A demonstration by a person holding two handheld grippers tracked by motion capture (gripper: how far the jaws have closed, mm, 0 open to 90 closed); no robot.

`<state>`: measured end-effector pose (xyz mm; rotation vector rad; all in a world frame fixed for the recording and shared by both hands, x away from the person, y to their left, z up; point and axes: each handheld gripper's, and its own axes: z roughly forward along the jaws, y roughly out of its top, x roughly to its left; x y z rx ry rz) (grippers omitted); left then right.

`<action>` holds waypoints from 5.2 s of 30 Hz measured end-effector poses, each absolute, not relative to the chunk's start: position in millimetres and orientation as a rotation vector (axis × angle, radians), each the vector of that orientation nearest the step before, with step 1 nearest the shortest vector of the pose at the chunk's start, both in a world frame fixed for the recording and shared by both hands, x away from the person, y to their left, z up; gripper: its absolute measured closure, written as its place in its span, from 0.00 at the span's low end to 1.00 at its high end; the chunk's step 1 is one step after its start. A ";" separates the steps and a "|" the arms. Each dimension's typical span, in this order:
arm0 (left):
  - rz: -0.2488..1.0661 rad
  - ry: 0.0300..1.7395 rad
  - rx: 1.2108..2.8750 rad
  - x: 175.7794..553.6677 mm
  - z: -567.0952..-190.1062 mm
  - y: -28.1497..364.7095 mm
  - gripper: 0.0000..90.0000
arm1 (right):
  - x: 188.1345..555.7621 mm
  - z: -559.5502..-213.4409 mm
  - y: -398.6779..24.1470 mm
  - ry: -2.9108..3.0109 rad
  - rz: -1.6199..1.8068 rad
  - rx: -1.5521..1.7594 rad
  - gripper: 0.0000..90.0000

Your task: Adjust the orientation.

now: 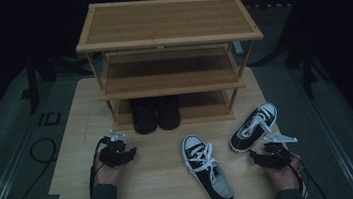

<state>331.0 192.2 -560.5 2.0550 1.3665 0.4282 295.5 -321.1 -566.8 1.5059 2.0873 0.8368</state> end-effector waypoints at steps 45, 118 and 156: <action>0.543 1.301 2.042 320.0 -568.8 190.2 0.50 | 266.7 -493.8 -249.6 2.526 0.936 1.015 0.60; 0.553 1.292 2.033 319.9 -570.2 190.3 0.49 | 307.4 -495.7 -218.4 2.573 0.855 1.070 0.76; 0.553 1.289 2.032 319.7 -570.4 190.5 0.49 | 332.6 -489.6 -263.3 2.431 0.837 1.239 0.86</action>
